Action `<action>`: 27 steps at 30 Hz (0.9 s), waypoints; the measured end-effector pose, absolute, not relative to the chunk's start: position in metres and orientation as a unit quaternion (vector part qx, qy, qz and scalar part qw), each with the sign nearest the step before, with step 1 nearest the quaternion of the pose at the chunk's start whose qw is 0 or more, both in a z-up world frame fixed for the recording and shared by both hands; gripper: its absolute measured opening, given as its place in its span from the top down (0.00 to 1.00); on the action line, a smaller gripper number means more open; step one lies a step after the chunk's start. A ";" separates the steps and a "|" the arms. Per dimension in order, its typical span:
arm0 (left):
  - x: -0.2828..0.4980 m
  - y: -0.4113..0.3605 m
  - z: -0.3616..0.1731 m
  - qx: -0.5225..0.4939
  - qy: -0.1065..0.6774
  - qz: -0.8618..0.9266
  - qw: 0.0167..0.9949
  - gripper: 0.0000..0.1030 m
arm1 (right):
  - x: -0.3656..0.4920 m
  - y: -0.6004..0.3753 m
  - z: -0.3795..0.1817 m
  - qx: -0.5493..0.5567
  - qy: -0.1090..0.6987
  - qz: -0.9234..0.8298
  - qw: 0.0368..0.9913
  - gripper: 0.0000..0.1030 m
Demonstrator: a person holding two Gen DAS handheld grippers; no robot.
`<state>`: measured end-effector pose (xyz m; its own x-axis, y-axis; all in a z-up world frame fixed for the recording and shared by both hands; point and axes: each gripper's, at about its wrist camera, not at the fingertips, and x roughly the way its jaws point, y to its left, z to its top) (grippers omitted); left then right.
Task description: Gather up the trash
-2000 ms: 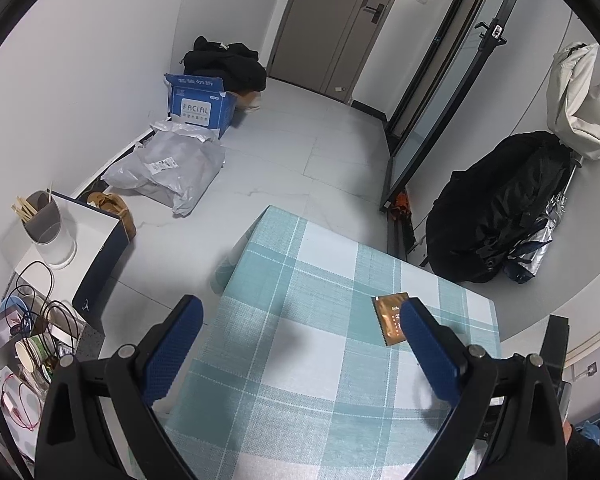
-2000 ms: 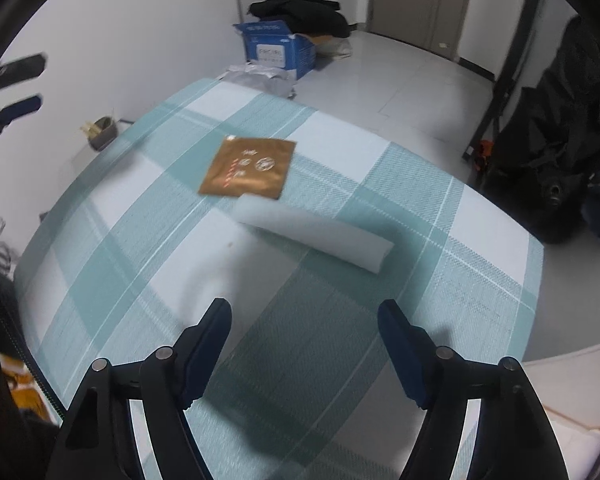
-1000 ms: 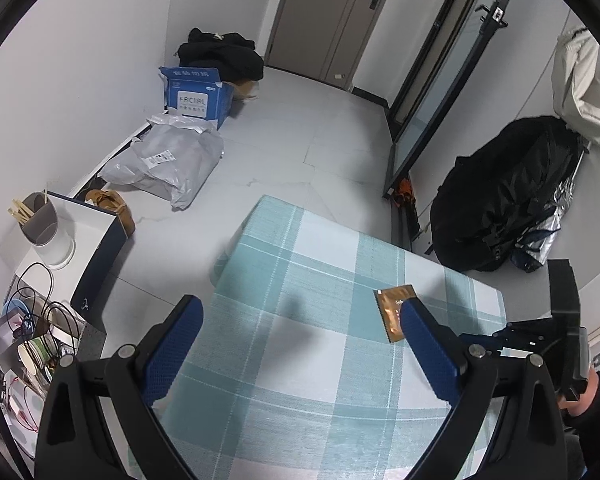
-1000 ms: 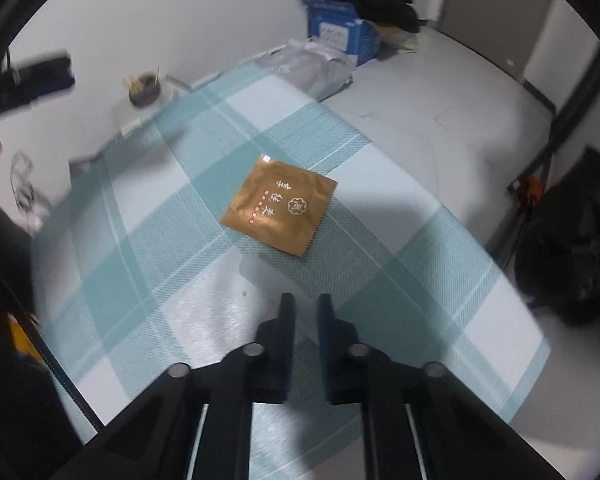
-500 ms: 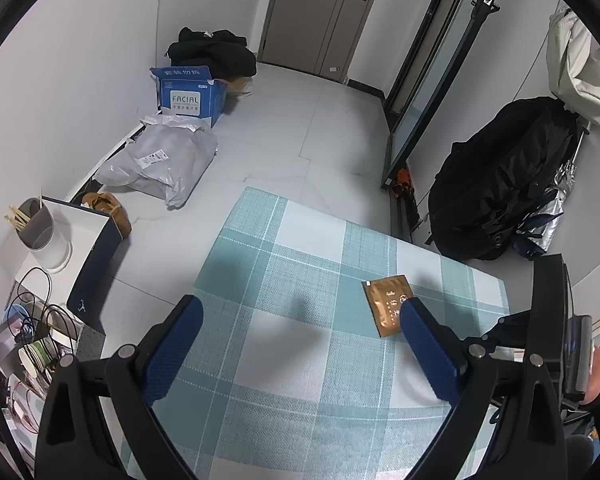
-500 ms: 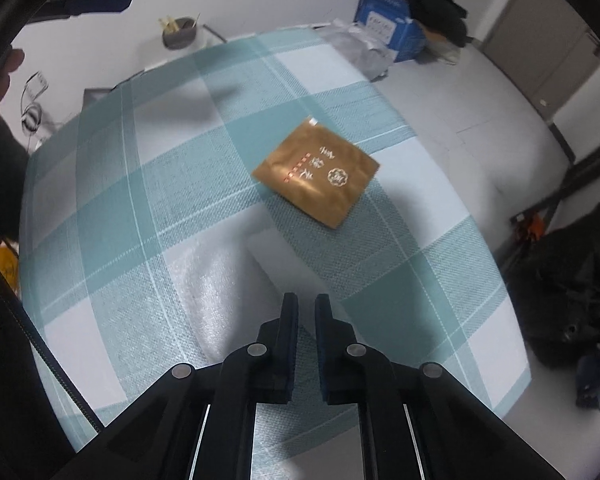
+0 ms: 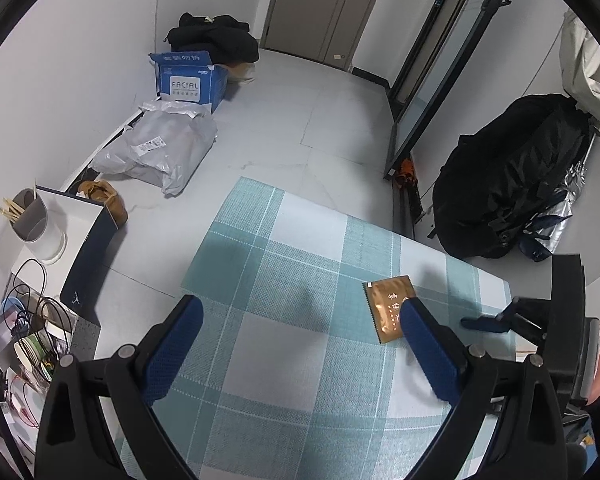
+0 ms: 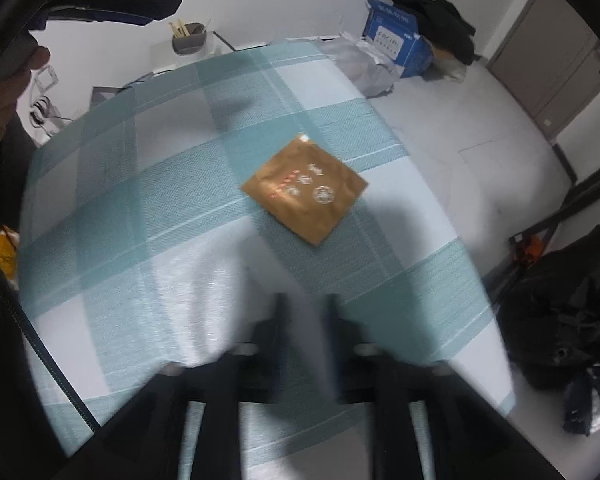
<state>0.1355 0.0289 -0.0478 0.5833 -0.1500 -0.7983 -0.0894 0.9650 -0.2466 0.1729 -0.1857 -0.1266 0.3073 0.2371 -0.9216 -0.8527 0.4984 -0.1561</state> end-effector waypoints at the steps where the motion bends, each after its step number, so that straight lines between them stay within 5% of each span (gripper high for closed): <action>1: 0.136 0.029 -0.048 -0.131 0.456 -0.016 0.880 0.06 | 0.173 -0.186 -0.128 -0.337 0.454 0.377 0.734 0.44; 7: 0.143 0.026 -0.051 -0.128 0.460 -0.011 0.878 0.06 | 0.176 -0.184 -0.137 -0.333 0.451 0.400 0.725 0.51; 9: 0.146 0.022 -0.051 -0.119 0.460 -0.011 0.880 0.06 | 0.179 -0.184 -0.137 -0.318 0.461 0.407 0.721 0.67; 18: 0.167 -0.012 -0.079 -0.038 0.515 -0.075 0.853 0.06 | 0.151 -0.208 -0.123 -0.225 0.490 0.404 0.739 0.99; 27: 0.194 -0.049 -0.094 0.011 0.555 -0.147 0.819 0.06 | 0.114 -0.248 -0.123 -0.127 0.503 0.387 0.762 0.96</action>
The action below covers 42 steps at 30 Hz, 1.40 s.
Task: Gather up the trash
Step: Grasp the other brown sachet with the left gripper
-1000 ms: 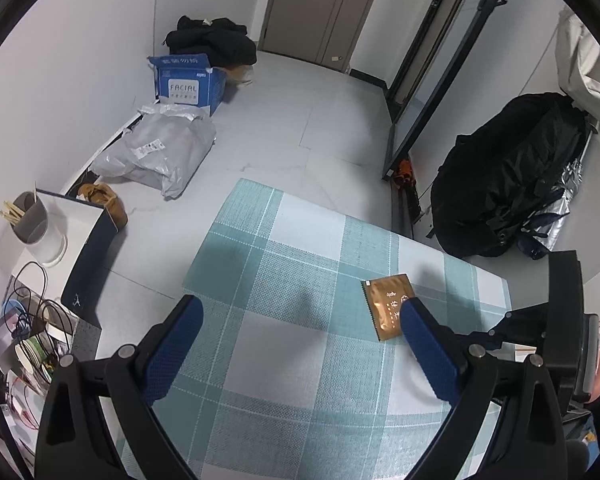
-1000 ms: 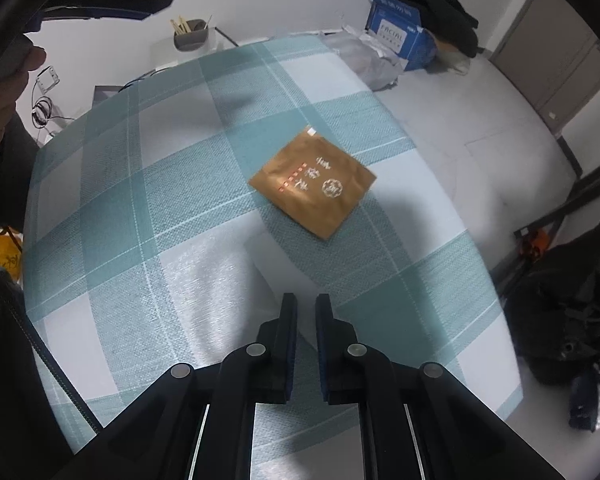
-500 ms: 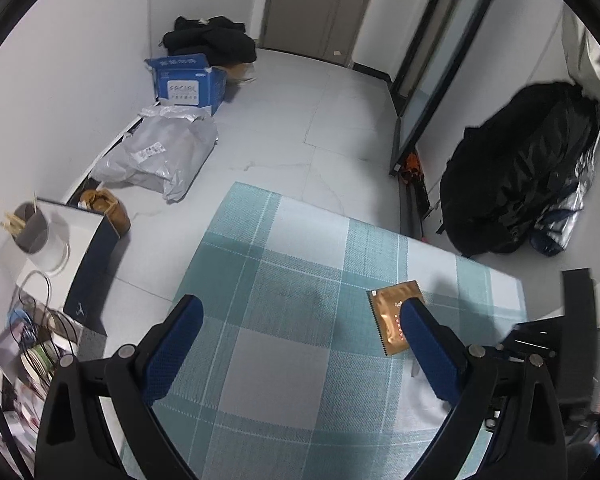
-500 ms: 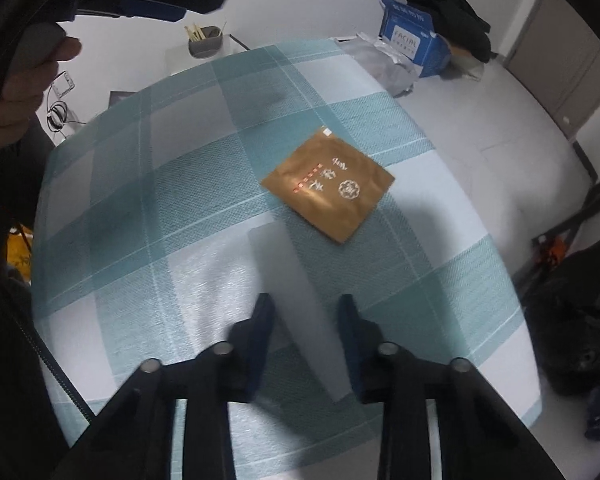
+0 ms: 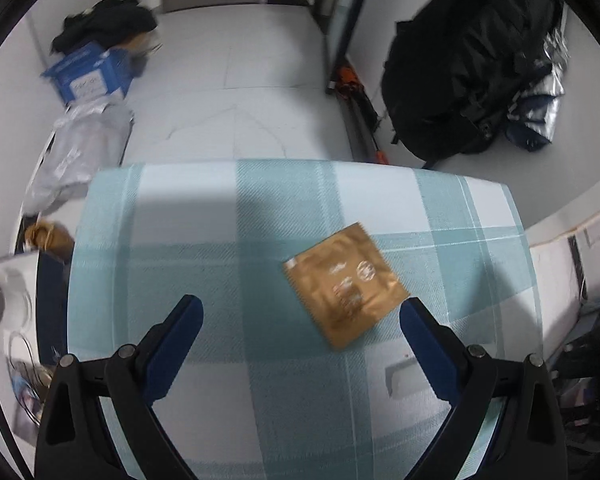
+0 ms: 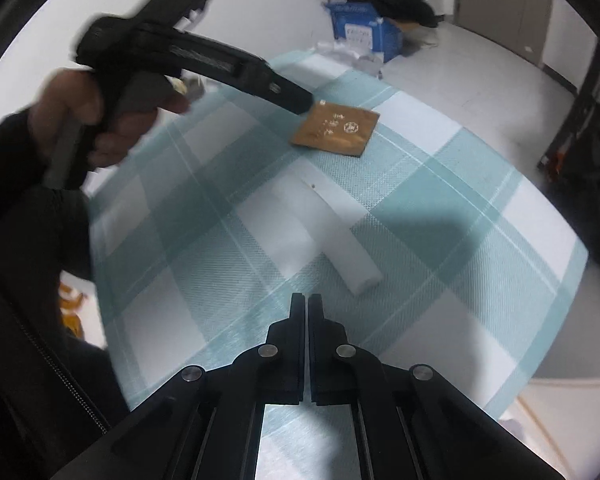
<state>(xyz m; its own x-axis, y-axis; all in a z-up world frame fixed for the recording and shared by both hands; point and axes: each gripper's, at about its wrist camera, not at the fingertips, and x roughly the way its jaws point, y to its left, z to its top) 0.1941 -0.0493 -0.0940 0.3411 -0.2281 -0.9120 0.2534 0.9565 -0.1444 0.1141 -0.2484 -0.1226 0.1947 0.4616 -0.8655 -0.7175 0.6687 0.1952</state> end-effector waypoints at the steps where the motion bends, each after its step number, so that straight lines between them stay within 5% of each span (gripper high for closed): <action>1: 0.196 -0.052 -0.096 0.019 0.560 -0.154 0.814 0.06 | 0.111 -0.254 -0.120 -0.113 0.499 0.383 0.769 0.96; 4: 0.202 -0.065 -0.109 0.078 0.578 -0.159 0.797 0.06 | 0.101 -0.260 -0.107 -0.090 0.480 0.384 0.784 0.94; 6: 0.206 -0.073 -0.119 0.115 0.589 -0.162 0.783 0.06 | 0.097 -0.259 -0.102 -0.097 0.465 0.381 0.793 0.73; 8: 0.206 -0.075 -0.119 0.135 0.583 -0.167 0.783 0.05 | 0.091 -0.260 -0.099 -0.097 0.454 0.380 0.800 0.68; 19: 0.207 -0.079 -0.118 0.210 0.581 -0.252 0.745 0.05 | 0.094 -0.272 -0.095 -0.098 0.447 0.358 0.814 0.67; 30: 0.193 -0.086 -0.108 0.203 0.583 -0.252 0.745 0.48 | 0.105 -0.269 -0.095 -0.092 0.453 0.342 0.818 0.67; 41: 0.201 -0.074 -0.103 0.136 0.595 -0.229 0.758 0.60 | 0.112 -0.266 -0.090 -0.095 0.436 0.320 0.836 0.55; 42: 0.201 -0.073 -0.103 0.131 0.595 -0.229 0.759 0.69 | 0.113 -0.261 -0.091 -0.103 0.434 0.322 0.835 0.55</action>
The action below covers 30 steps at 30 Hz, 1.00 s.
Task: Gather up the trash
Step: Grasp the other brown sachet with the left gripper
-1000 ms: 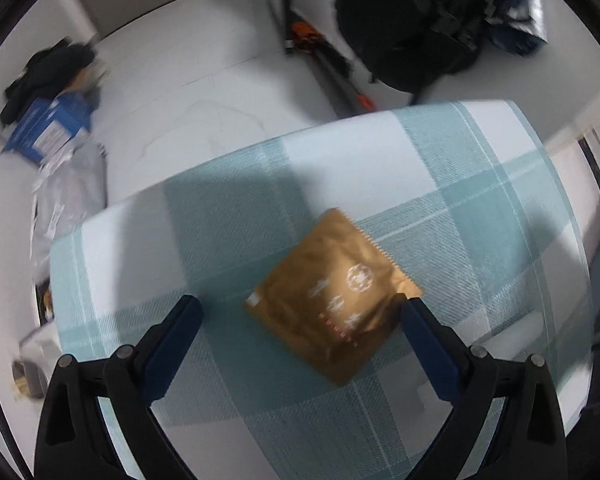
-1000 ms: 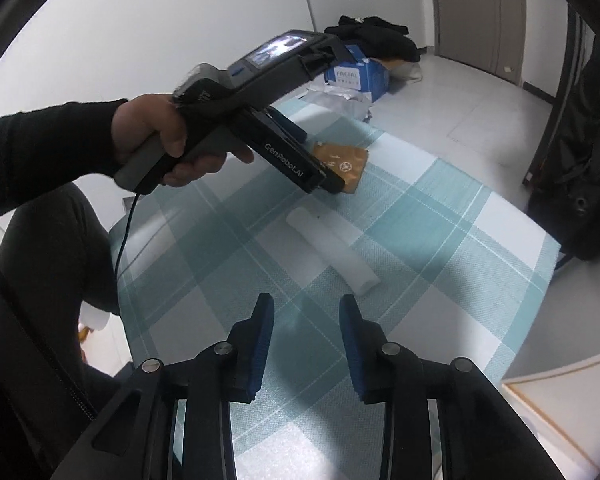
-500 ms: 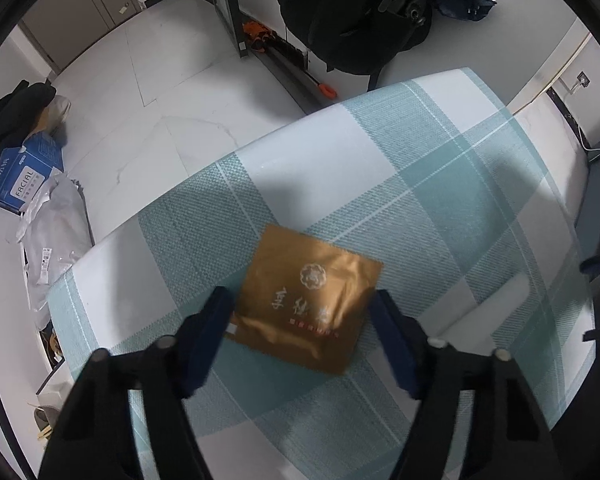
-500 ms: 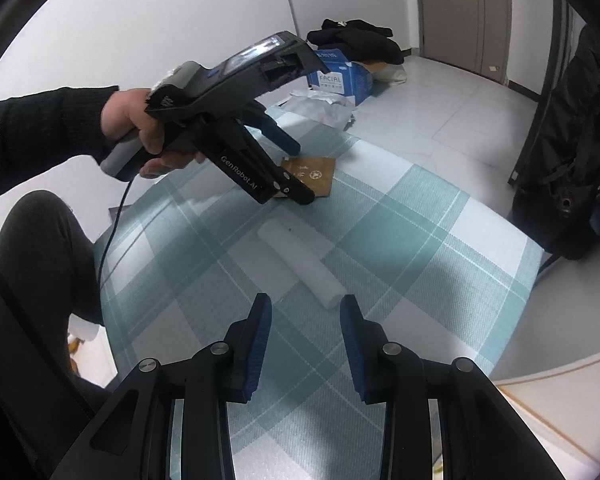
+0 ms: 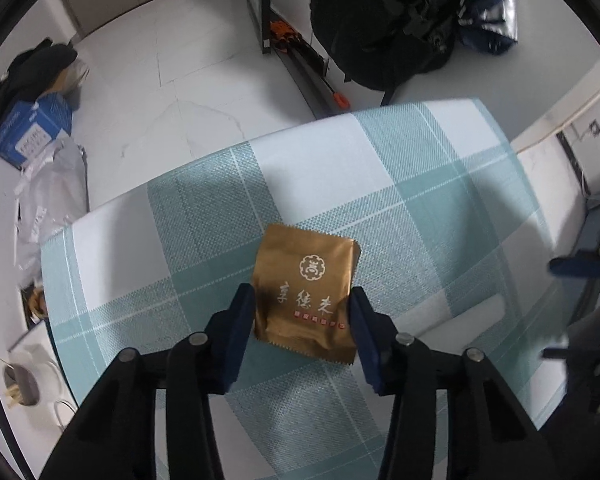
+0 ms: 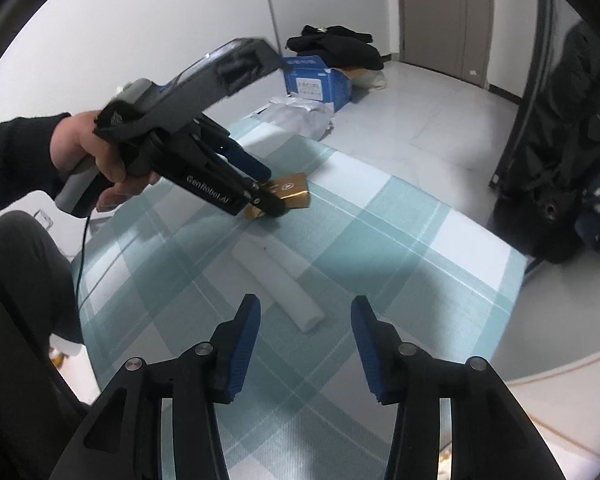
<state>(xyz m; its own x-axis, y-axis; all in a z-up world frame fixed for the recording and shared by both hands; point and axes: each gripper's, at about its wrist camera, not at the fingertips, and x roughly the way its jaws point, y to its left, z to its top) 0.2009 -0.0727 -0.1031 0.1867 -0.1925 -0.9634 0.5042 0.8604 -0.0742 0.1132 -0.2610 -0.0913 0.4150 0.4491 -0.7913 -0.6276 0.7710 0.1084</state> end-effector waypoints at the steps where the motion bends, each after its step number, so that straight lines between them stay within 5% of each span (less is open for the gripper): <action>1: 0.201 -0.072 -0.103 0.127 0.594 -0.231 0.760 0.81 | 0.114 -0.256 -0.093 -0.111 0.432 0.325 0.834 0.54; 5: 0.202 -0.067 -0.104 0.107 0.597 -0.241 0.758 0.86 | 0.115 -0.227 -0.102 -0.161 0.419 0.340 0.826 0.43; 6: 0.202 -0.067 -0.104 0.106 0.597 -0.243 0.757 1.00 | 0.114 -0.219 -0.105 -0.181 0.416 0.345 0.822 0.40; 16: 0.206 -0.056 -0.099 0.102 0.584 -0.222 0.774 1.00 | 0.122 -0.175 -0.140 -0.292 0.418 0.330 0.794 0.42; 19: 0.204 -0.064 -0.104 0.132 0.584 -0.231 0.767 0.69 | 0.131 -0.179 -0.143 -0.267 0.440 0.332 0.791 0.42; 21: 0.203 -0.070 -0.107 0.149 0.579 -0.231 0.767 0.20 | 0.134 -0.182 -0.144 -0.252 0.451 0.339 0.786 0.49; 30: 0.218 -0.077 -0.129 0.179 0.598 -0.216 0.751 0.14 | 0.142 -0.195 -0.137 -0.203 0.474 0.344 0.785 0.80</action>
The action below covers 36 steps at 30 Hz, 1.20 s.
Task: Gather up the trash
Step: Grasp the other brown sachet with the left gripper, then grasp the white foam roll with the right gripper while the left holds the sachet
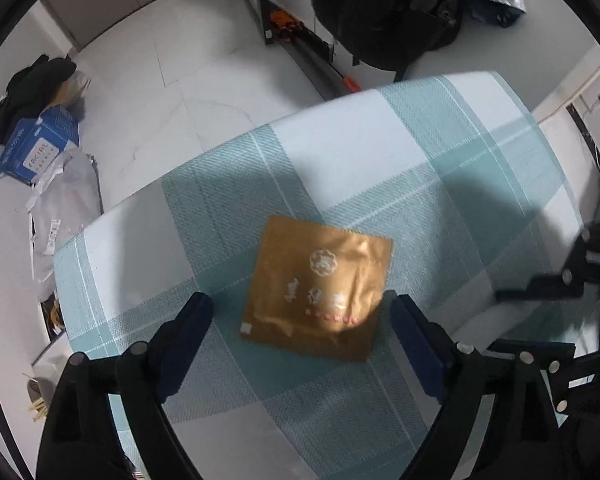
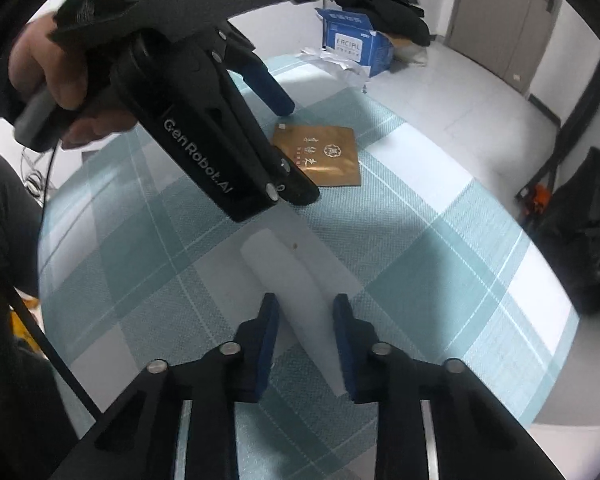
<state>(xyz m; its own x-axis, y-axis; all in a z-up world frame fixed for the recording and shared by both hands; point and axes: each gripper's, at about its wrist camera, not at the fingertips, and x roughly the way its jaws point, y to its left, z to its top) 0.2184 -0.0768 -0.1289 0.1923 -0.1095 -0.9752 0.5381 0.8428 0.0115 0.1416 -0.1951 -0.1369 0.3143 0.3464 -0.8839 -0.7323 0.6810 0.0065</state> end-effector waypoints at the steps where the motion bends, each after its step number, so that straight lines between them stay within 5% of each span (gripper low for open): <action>1: 0.219 -0.071 -0.127 0.175 0.597 -0.209 0.755 0.14 | 0.140 -0.198 -0.135 -0.204 0.472 0.343 0.786 0.82; 4: 0.219 -0.067 -0.127 0.168 0.591 -0.206 0.761 0.16 | 0.134 -0.203 -0.132 -0.201 0.463 0.345 0.791 0.87; 20: 0.226 -0.043 -0.120 0.078 0.598 -0.184 0.776 0.82 | 0.134 -0.233 -0.121 -0.146 0.470 0.333 0.804 0.90; 26: 0.222 -0.052 -0.119 0.096 0.593 -0.181 0.779 0.79 | 0.136 -0.238 -0.118 -0.136 0.469 0.331 0.807 0.90; 28: 0.223 -0.054 -0.120 0.103 0.595 -0.175 0.777 0.55 | 0.138 -0.240 -0.119 -0.130 0.471 0.328 0.808 0.90; 29: 0.223 -0.055 -0.121 0.107 0.595 -0.170 0.779 0.35 | 0.138 -0.240 -0.119 -0.127 0.472 0.326 0.809 0.90; 36: 0.220 -0.074 -0.132 0.146 0.593 -0.181 0.771 0.18 | 0.139 -0.251 -0.109 -0.099 0.469 0.332 0.812 0.90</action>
<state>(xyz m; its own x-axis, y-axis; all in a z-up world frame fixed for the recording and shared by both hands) 0.2198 -0.0737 -0.1320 0.2303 -0.1066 -0.9673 0.4523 0.8918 0.0094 0.1390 -0.2506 -0.1086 0.3398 0.4465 -0.8278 -0.6326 0.7598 0.1501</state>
